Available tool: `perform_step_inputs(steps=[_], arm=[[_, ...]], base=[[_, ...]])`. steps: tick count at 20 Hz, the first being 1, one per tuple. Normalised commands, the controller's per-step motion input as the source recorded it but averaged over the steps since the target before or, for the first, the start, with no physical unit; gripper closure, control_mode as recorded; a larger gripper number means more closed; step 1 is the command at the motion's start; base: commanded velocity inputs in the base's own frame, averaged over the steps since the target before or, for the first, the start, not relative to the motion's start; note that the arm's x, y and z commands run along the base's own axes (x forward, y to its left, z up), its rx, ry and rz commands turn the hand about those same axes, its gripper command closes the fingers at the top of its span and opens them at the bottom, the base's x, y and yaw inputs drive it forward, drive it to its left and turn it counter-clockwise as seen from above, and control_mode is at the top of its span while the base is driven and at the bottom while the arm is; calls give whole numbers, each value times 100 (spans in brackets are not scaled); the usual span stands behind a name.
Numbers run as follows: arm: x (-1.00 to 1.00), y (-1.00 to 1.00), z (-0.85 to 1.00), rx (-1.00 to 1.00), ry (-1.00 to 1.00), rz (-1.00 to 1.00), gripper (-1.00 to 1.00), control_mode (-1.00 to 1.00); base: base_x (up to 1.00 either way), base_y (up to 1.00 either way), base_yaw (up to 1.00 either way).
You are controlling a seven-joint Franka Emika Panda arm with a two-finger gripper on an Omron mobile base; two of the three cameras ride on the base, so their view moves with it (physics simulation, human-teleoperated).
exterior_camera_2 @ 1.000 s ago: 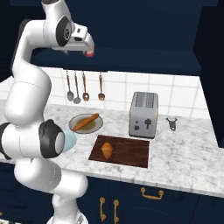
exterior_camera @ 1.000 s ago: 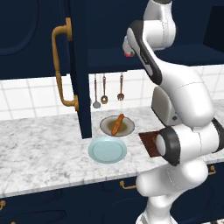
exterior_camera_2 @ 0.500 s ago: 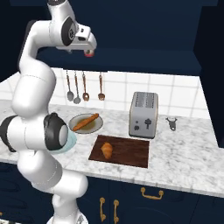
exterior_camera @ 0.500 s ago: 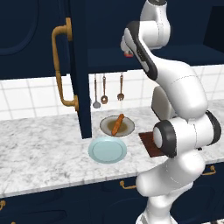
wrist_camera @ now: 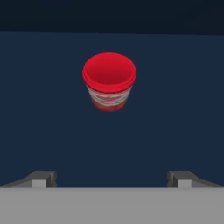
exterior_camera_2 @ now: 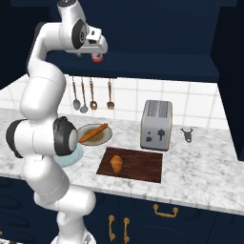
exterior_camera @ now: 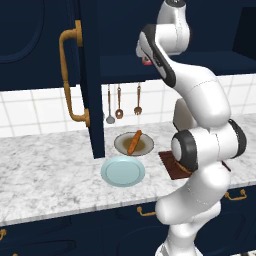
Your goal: From the different types of pastries on the counter, select a croissant and place it on the cutting board. Then retrieve a jar of jam from the cabinet and place it alongside the croissant on the cutting board.
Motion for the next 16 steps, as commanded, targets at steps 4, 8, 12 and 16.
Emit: perform_step_inputs(steps=[4, 8, 12, 16], arm=[[31, 0, -9, 0, 0, 0, -100, -100], [32, 0, -9, 0, 0, 0, -100, -100], [30, 0, -1, 0, 0, 0, -100, -100], [29, 0, 0, 0, 0, 0, -100, -100]], base=[[0, 0, 0], [0, 0, 0], [0, 0, 0], [0, 0, 0]])
